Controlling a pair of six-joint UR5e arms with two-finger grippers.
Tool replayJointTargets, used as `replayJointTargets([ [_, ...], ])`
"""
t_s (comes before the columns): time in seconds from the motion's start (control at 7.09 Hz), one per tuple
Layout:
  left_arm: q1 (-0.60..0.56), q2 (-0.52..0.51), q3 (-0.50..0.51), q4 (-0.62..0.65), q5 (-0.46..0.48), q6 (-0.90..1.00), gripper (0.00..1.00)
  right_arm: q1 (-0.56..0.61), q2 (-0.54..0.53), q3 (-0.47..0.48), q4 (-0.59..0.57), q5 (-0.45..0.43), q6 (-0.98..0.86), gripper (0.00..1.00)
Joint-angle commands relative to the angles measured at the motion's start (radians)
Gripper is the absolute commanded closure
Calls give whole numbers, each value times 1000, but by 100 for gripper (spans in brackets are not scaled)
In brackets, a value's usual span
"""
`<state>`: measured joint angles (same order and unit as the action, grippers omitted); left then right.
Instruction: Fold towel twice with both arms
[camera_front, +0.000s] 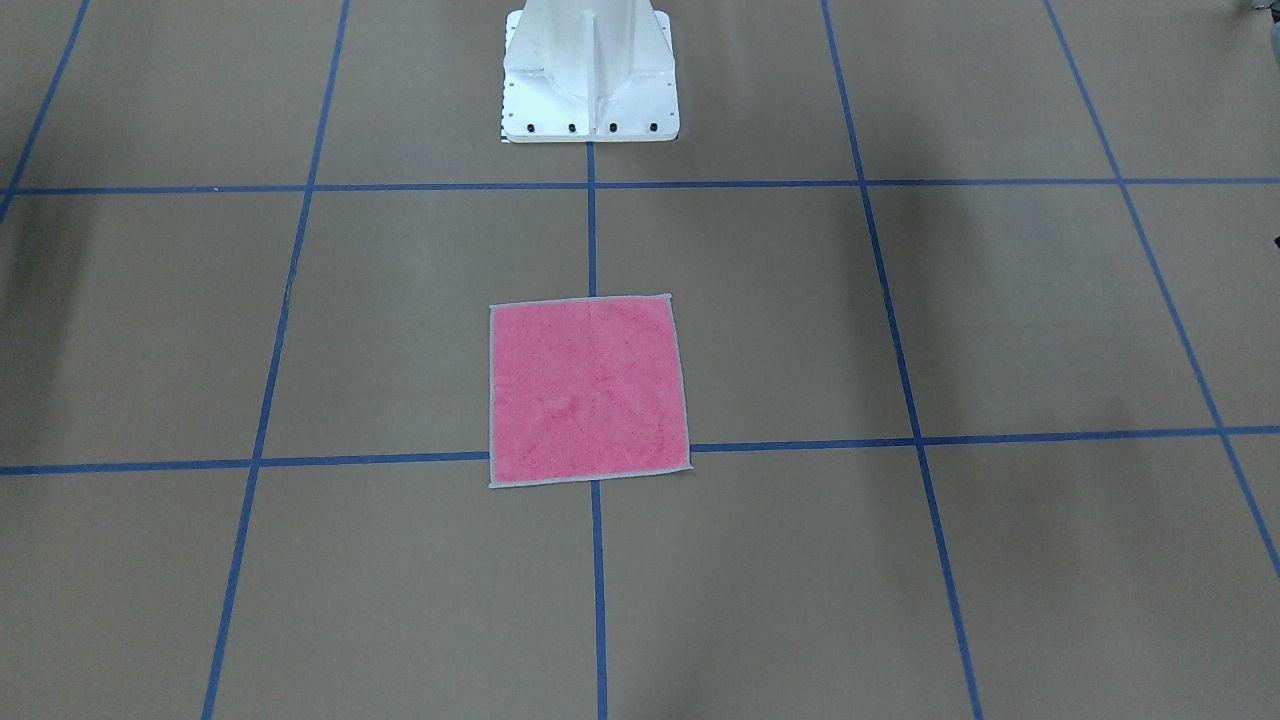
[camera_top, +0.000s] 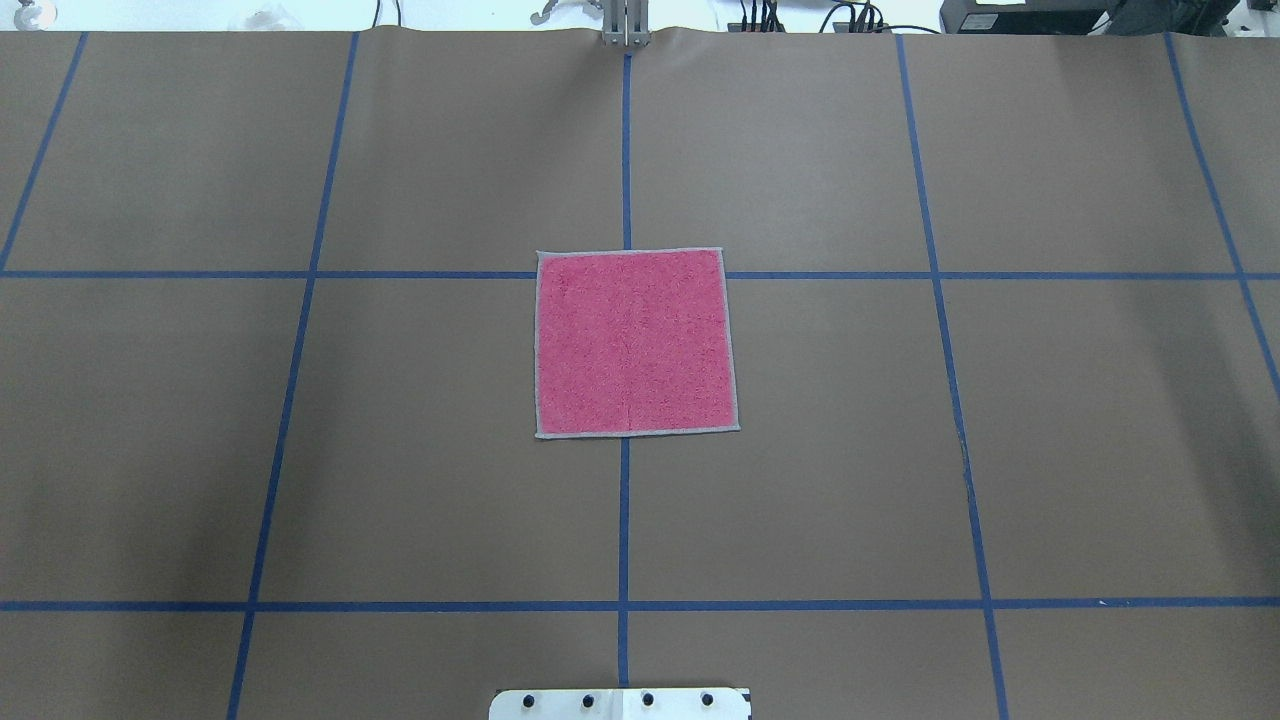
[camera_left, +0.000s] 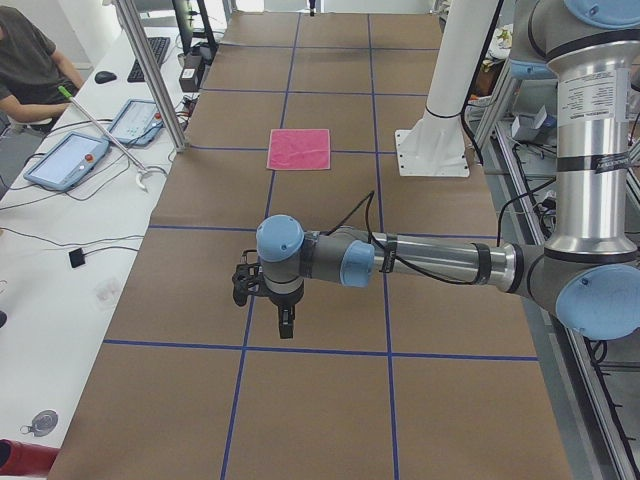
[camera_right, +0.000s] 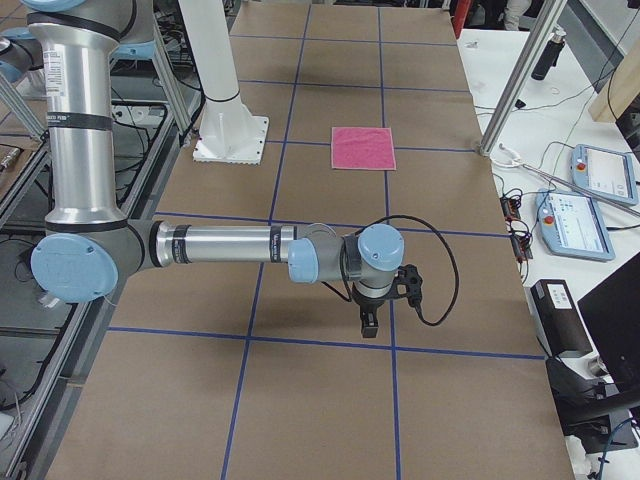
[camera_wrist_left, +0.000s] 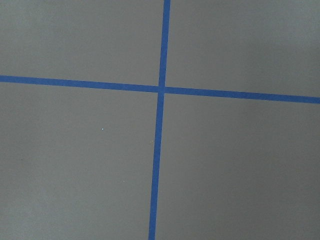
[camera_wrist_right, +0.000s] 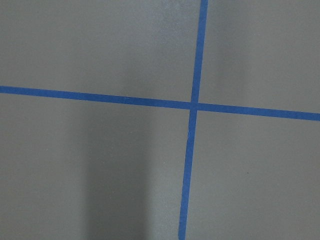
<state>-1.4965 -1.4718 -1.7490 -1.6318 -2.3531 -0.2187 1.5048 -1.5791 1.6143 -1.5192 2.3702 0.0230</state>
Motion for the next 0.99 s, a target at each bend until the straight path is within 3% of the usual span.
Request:
replayJointTargets([
  [0.0, 2, 8, -3, 3, 3, -10, 0, 0, -1, 1, -1, 3, 5, 0],
  [0.85, 2, 16, -4, 4, -5, -1, 0, 0, -5, -2, 8, 12, -9, 0],
])
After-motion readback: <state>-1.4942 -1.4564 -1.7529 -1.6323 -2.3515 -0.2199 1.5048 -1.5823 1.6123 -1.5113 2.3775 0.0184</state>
